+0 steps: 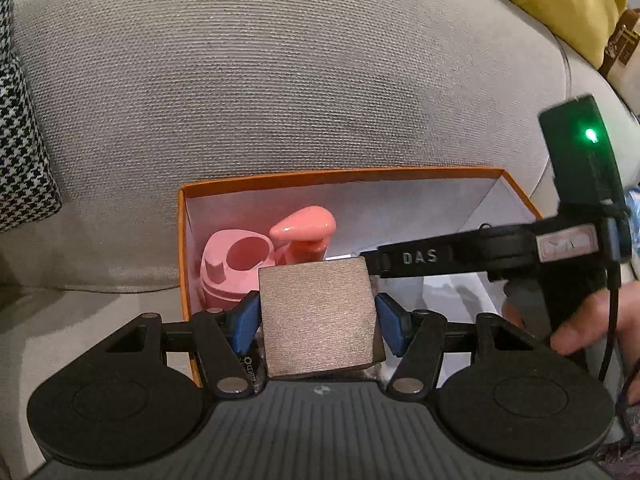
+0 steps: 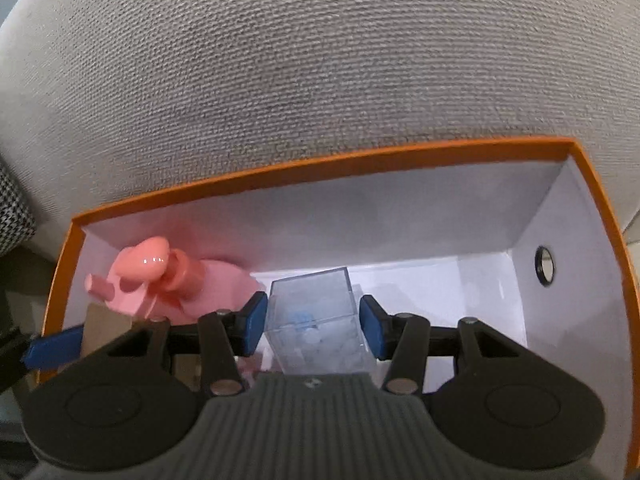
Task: Organize rigid objects
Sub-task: 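Lower both cubes into the box and open both tools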
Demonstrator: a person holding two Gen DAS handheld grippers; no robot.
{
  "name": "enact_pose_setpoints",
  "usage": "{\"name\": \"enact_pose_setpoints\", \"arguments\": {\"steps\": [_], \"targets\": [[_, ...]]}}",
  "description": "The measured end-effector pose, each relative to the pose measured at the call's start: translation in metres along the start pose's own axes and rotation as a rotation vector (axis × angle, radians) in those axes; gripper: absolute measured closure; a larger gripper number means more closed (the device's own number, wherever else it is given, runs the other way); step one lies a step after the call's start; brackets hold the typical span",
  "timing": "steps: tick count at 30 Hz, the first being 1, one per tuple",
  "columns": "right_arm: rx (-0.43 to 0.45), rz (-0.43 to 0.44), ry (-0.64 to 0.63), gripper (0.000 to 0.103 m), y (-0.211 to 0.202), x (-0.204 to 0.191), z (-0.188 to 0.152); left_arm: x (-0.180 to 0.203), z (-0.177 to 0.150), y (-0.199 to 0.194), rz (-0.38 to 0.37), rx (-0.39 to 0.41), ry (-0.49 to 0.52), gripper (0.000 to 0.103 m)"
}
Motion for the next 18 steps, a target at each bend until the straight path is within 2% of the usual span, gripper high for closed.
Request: {"name": "enact_pose_setpoints", "arguments": {"steps": [6,10,16,18], "targets": [[-0.05,0.021,0.003,0.05,0.007,0.003,-0.008,0.005,-0.003,0.002,-0.006,-0.002,0.005,0.033],[-0.054,0.039,0.016,0.049,-0.01,0.017,-0.008,0.006,-0.006,0.002,-0.006,0.002,0.009,0.033],[-0.05,0.08,0.043,0.069,-0.019,0.023,-0.003,0.009,-0.012,0.0,0.003,0.0,0.015,0.033],[-0.063,0.112,0.075,0.071,-0.017,0.022,-0.002,0.01,-0.01,0.002,0.007,-0.002,0.018,0.033]]}}
Point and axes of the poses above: each gripper's, at about its wrist camera, not at the fingertips, and y roughly the way its jaws point, x to its right, z to its top, the point moved 8 cm from there along y, roughly the way its jaws point, and after that the axes turned 2 degrees about -y, right-handed, at the moved point
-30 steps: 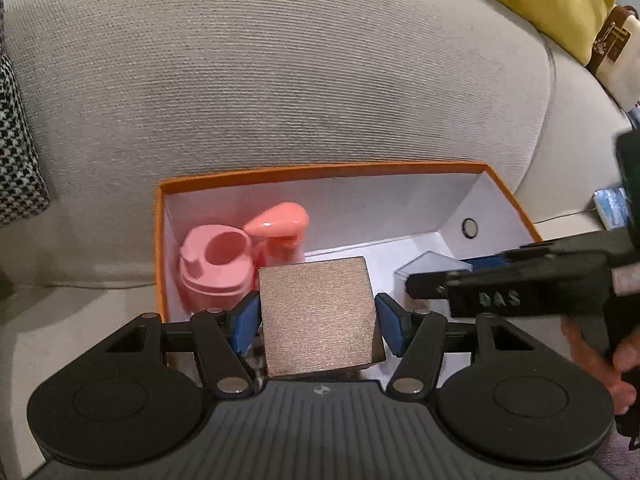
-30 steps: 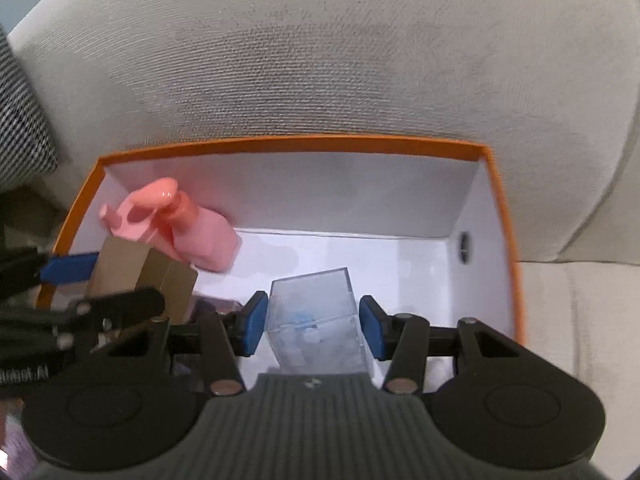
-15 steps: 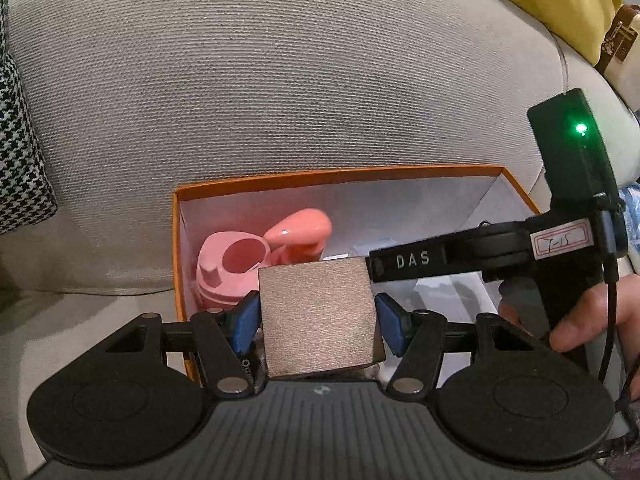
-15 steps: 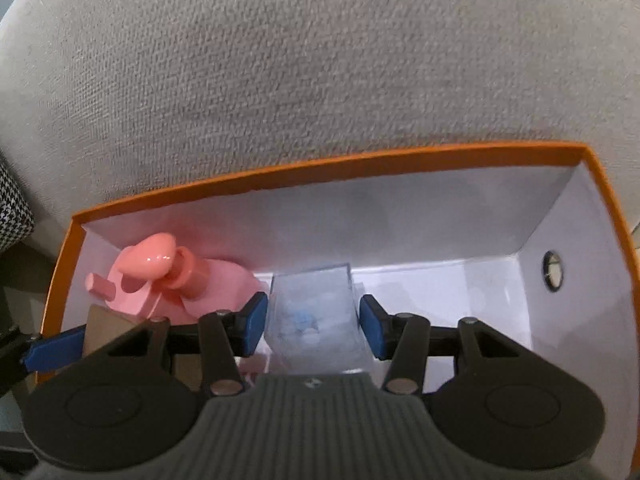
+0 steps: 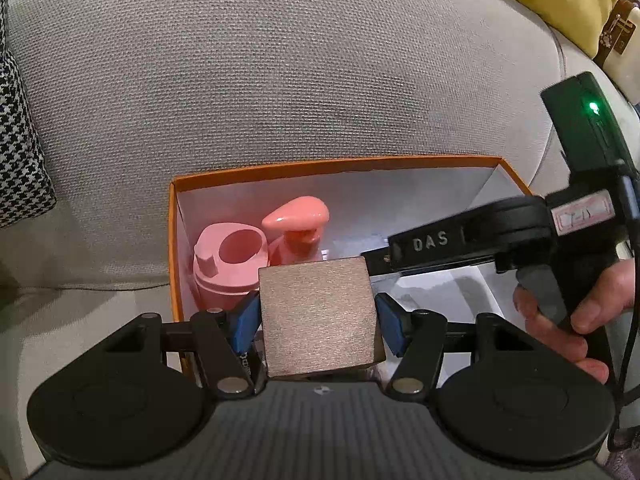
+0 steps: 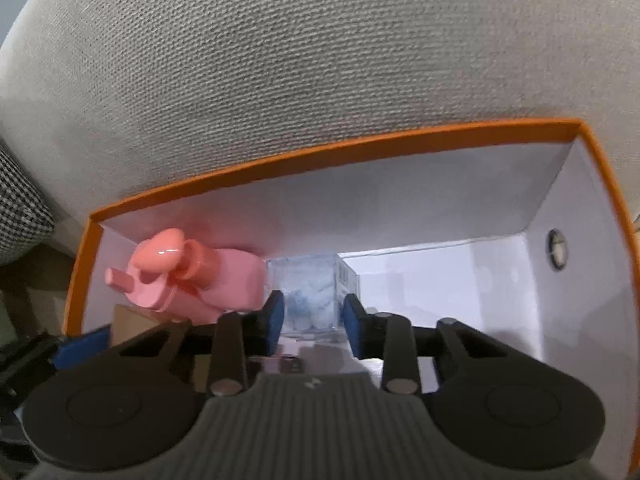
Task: Organize rigid objects
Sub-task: 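Lower both cubes into the box and open both tools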
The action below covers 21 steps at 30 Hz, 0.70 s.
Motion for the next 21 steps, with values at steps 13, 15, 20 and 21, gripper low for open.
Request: {"name": "enact_pose_setpoints", "arguments": {"steps": [13,15,20,21], "targets": [[0.08,-0.132,-0.124,0.072,-0.029,0.001,-0.007,0.038,0.007,0.008,-0.082,-0.012,0.005,0.033],[0.104,-0.174,-0.169,0.072,-0.043,0.008,-0.007,0.054,0.007,0.017,-0.097,-0.03,0.023,0.033],[0.154,-0.268,-0.293,0.073,-0.069,0.018,-0.007,0.088,0.011,0.046,-0.144,-0.076,0.035,0.033],[0.16,-0.273,-0.312,0.073,-0.072,0.02,-0.007,0.092,0.012,0.052,-0.145,-0.082,0.035,0.033]]}}
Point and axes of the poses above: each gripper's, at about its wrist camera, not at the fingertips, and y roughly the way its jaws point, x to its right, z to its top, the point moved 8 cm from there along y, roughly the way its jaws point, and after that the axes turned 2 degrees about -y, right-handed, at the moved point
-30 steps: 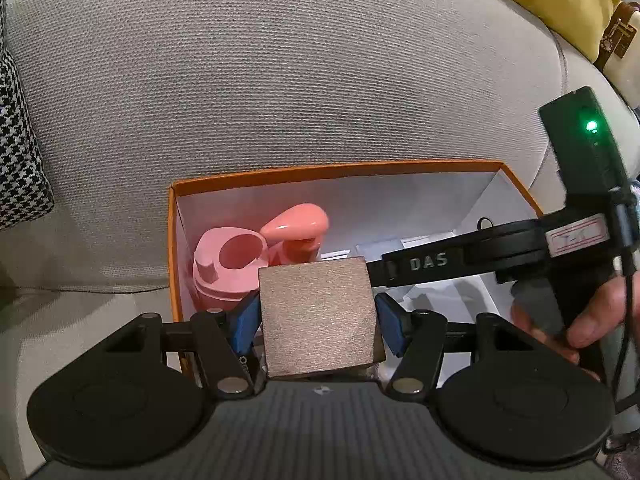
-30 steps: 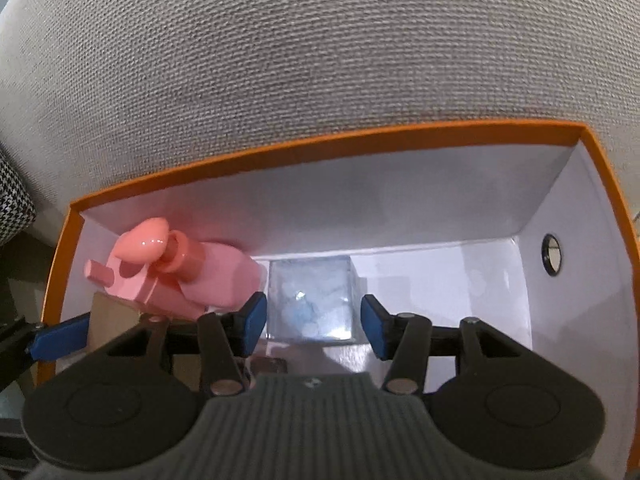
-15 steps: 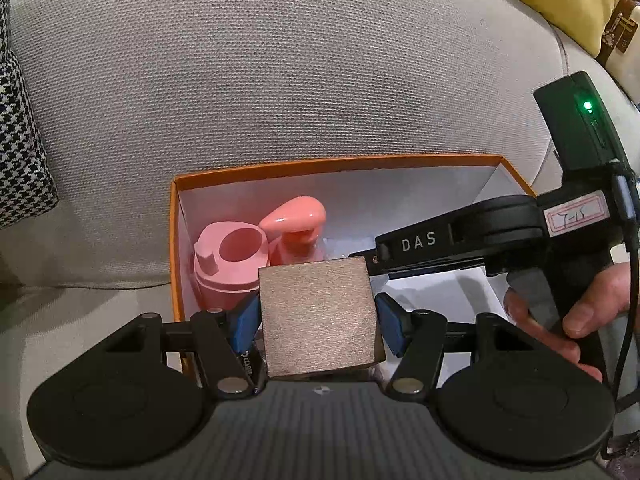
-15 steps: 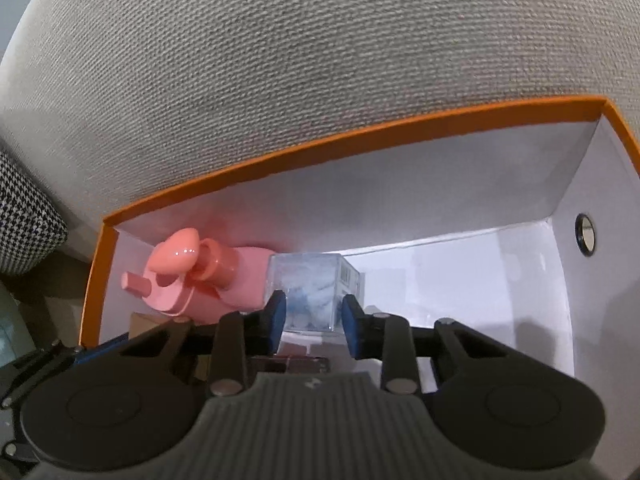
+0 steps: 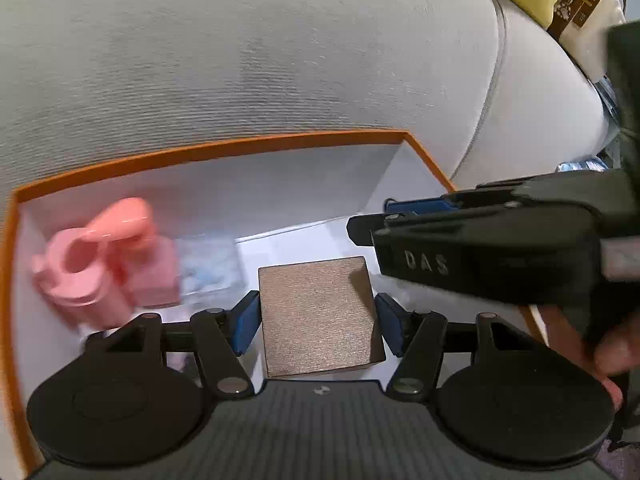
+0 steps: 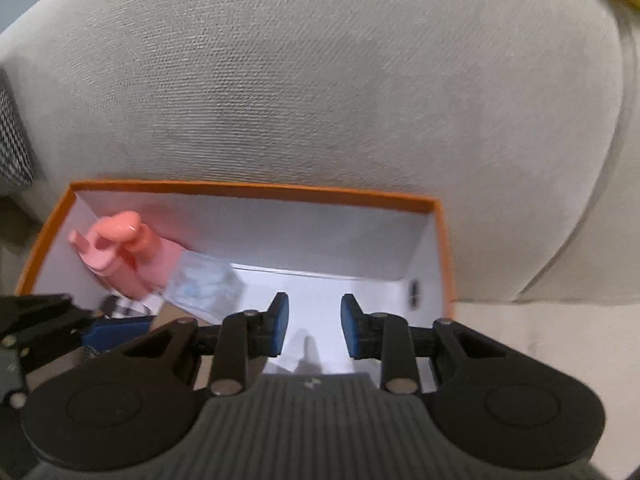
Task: Organize rigid objects
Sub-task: 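Lower both cubes into the box and open both tools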
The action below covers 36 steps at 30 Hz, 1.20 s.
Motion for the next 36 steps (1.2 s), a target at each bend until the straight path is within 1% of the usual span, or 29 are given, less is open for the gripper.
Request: {"name": "enact_pose_setpoints", "arguments": {"steps": [2,5,10,13,16,17,20,23,25,27,29,30,32,33,36], "targets": [[0.001,-0.005,-0.026,0.073,0.002,0.005,0.004,0.002,-0.001,0.012,0.02,-0.012,0.001,0.033],[-0.006,-0.01,-0.032,0.073,0.007,0.013,0.002,0.003,0.0,0.028,0.047,-0.038,0.011,0.033],[-0.002,-0.014,-0.02,0.075,0.016,0.016,0.004,0.005,0.004,0.045,0.095,-0.045,0.036,0.032],[-0.002,-0.013,-0.026,0.075,0.017,0.016,0.006,0.006,0.003,0.056,0.096,-0.057,0.022,0.032],[-0.001,-0.012,-0.044,0.075,0.017,0.015,0.007,0.005,0.001,0.063,0.071,-0.078,0.005,0.031],[-0.002,-0.005,-0.049,0.075,0.017,0.014,0.007,0.005,0.001,0.063,0.067,-0.072,0.008,0.031],[0.0,0.004,-0.072,0.075,0.014,0.012,0.007,0.005,0.0,0.055,0.06,-0.052,0.033,0.024],[-0.006,-0.013,-0.117,0.075,0.008,0.009,0.006,0.001,-0.004,0.038,0.057,-0.06,0.059,0.023],[-0.016,-0.002,-0.154,0.075,0.007,0.001,0.003,-0.004,-0.008,0.026,0.054,-0.061,0.086,0.025],[-0.038,0.017,-0.184,0.07,0.004,-0.006,-0.001,-0.011,-0.011,0.016,0.069,-0.06,0.117,0.029],[-0.061,0.025,-0.195,0.06,0.004,-0.013,-0.006,-0.019,-0.016,0.009,0.097,-0.069,0.133,0.029],[-0.085,0.027,-0.198,0.058,0.005,-0.017,-0.009,-0.024,-0.019,0.006,0.113,-0.069,0.133,0.031],[-0.115,0.042,-0.211,0.058,0.008,-0.024,-0.015,-0.03,-0.025,0.003,0.127,-0.072,0.136,0.033],[-0.125,0.046,-0.229,0.058,0.01,-0.027,-0.019,-0.033,-0.03,0.0,0.126,-0.075,0.137,0.036],[-0.17,0.047,-0.313,0.058,0.018,-0.039,-0.032,-0.041,-0.036,0.001,0.134,-0.09,0.14,0.039]]}}
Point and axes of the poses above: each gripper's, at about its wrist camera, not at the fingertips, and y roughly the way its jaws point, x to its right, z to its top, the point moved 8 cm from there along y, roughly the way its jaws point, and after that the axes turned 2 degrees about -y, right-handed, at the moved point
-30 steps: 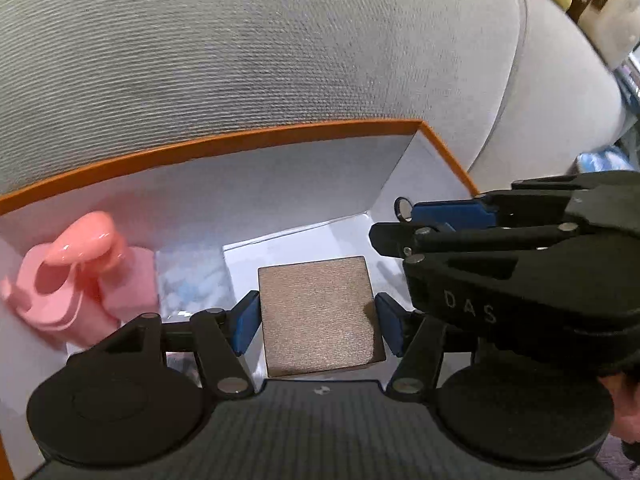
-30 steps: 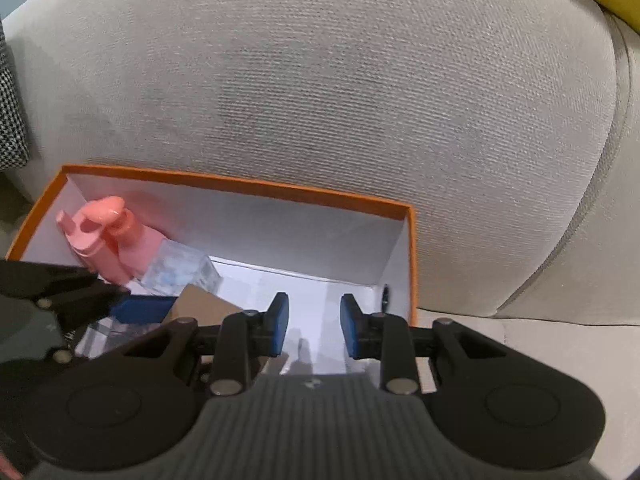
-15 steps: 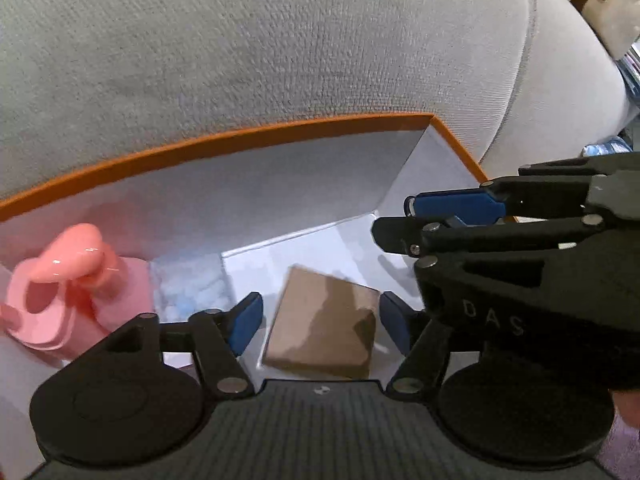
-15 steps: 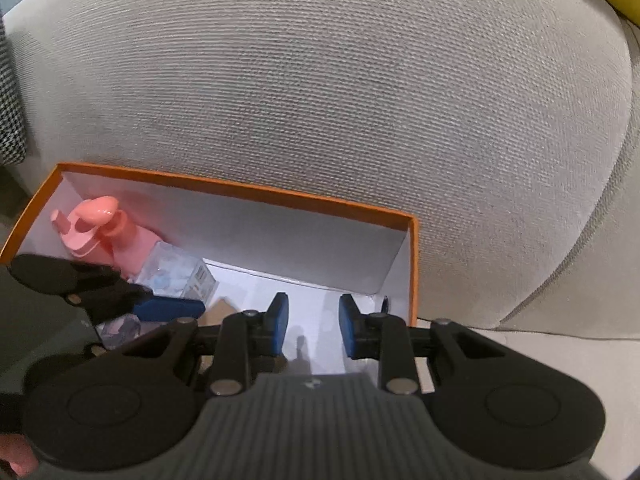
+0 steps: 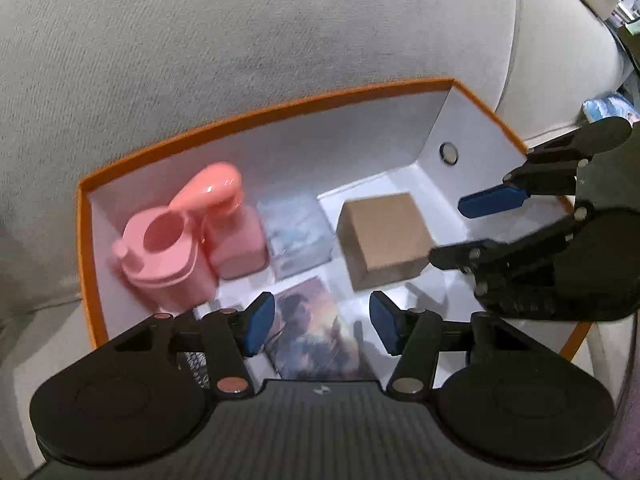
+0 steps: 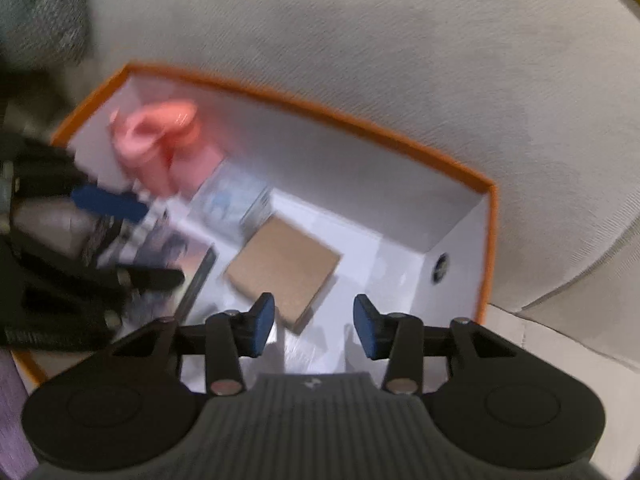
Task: Organize rigid objects
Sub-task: 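Lower both cubes into the box and open both tools, then move both tools back to the remaining items beside the box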
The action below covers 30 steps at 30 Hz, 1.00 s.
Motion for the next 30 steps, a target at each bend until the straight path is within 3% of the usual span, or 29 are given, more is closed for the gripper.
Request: {"name": "enact_pose_setpoints", "arguments": {"steps": [6,7,12,16,22,30], "targets": [[-0.038,-0.02,-0.108,0.061,0.02,-0.015,-0.001,-0.015,0.004,-0.007,0.031,0.009,-0.004,0.039],[-0.028,-0.025,-0.115,0.068,0.019,-0.014,0.001,-0.016,0.005,-0.006,0.031,0.01,-0.005,0.04],[0.004,-0.05,-0.233,0.081,0.026,-0.017,0.017,-0.022,0.011,0.001,0.041,0.004,-0.006,0.051],[0.01,-0.07,-0.31,0.082,0.032,-0.015,0.023,-0.027,0.015,0.011,0.047,-0.002,-0.018,0.057],[0.027,-0.072,-0.301,0.082,0.036,-0.008,0.029,-0.028,0.025,0.023,0.03,-0.001,-0.073,0.069],[0.041,-0.083,-0.283,0.082,0.035,-0.005,0.025,-0.024,0.04,0.034,0.025,0.013,-0.153,0.07]]}}
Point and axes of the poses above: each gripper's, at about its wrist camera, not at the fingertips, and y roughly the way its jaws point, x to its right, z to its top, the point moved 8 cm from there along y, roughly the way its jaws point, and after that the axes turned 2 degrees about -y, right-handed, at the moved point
